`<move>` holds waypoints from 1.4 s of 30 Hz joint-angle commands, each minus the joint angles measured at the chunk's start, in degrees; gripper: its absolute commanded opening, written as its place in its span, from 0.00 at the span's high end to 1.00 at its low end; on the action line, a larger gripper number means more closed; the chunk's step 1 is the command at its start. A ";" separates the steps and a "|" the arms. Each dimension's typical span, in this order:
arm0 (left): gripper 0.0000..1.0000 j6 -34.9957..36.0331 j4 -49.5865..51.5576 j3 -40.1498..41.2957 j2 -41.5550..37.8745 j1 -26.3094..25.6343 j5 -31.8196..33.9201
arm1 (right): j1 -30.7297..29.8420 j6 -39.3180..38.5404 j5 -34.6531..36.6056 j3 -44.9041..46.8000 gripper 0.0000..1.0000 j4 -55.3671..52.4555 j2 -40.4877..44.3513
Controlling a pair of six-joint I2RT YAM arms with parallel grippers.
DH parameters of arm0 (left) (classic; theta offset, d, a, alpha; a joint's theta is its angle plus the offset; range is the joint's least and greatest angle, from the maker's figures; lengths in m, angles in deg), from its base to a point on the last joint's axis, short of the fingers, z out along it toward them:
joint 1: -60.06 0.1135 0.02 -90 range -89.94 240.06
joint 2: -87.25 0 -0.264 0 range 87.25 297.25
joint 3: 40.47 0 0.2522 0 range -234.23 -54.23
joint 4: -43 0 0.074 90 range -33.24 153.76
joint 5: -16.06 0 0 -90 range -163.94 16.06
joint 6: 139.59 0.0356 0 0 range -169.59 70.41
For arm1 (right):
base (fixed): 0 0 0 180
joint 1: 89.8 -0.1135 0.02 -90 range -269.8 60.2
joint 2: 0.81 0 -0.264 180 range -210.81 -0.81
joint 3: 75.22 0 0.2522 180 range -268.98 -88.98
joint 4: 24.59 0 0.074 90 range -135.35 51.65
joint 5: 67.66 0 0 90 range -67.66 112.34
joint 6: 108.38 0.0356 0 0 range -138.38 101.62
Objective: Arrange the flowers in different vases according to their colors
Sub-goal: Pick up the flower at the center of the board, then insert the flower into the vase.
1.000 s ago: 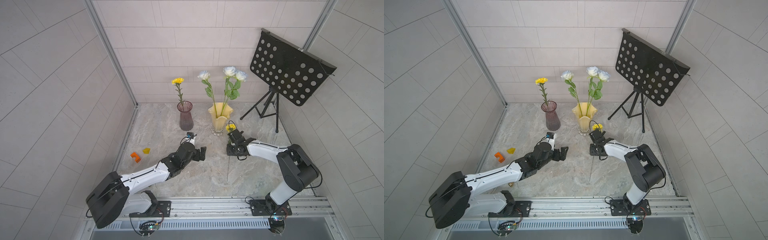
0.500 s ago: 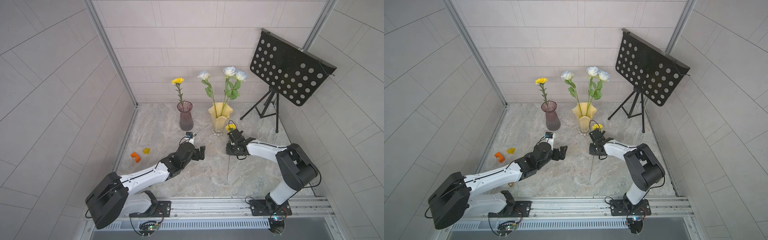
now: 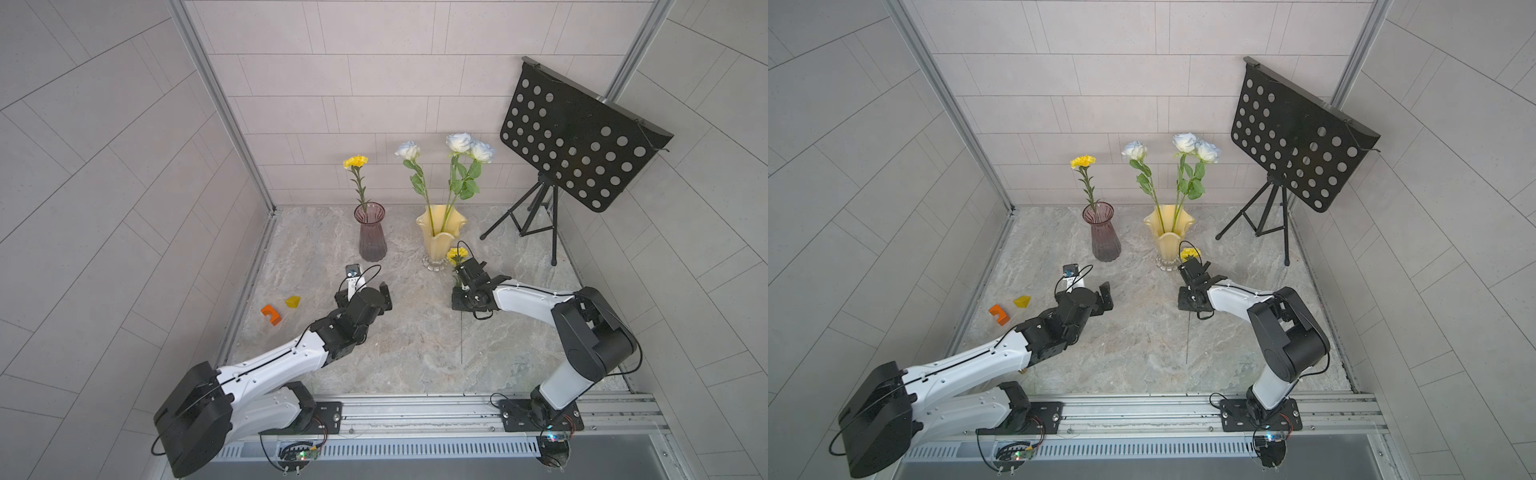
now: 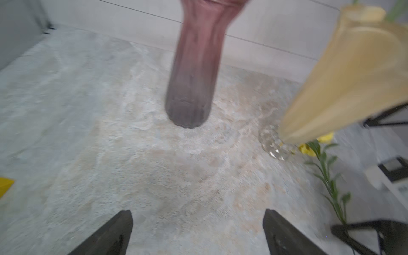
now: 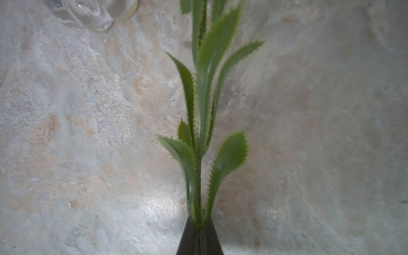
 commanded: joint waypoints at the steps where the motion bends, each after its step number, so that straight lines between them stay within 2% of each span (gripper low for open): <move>1: 0.00 -13.19 9.98 1.57 -2.89 -0.15 19.54 | -0.11 0.49 1.04 0.47 1.00 -1.25 2.22; 4: 0.00 -16.12 8.72 4.74 -6.25 -0.17 23.04 | -0.18 0.67 2.18 0.96 1.00 -1.57 4.41; 9: 0.00 -14.18 4.10 8.15 -10.43 -0.24 21.65 | -0.16 0.52 4.56 1.27 1.00 -2.85 8.30; 14: 0.00 -13.79 4.42 8.02 -10.87 -0.11 21.92 | -0.08 0.19 8.42 1.06 1.00 -5.50 13.67; 19: 0.00 -13.52 4.96 7.56 -10.53 -0.18 22.14 | -0.04 -0.74 14.56 0.19 1.00 -9.19 23.55; 24: 0.00 -12.19 4.88 7.40 -10.23 -0.12 24.75 | -0.10 -2.78 19.50 -4.34 1.00 -11.69 33.45; 27: 0.00 -10.13 6.21 6.42 -10.27 0.35 26.03 | -0.11 -3.95 20.66 -9.85 1.00 -13.14 35.58; 29: 0.00 -8.08 5.96 5.91 -10.60 1.52 23.62 | -0.47 -4.83 20.94 -13.91 1.00 -13.63 35.28; 33: 0.00 -3.80 2.84 6.27 -11.52 5.13 14.31 | -1.73 -7.72 20.92 -23.14 1.00 -12.48 31.74; 38: 0.00 3.96 -5.72 9.61 -13.64 8.13 2.24 | -5.28 -13.22 17.19 -34.78 1.00 -4.87 23.53; 42: 0.00 6.19 -8.83 9.53 -10.96 10.26 -5.58 | -8.41 -17.91 14.85 -43.45 1.00 1.98 15.04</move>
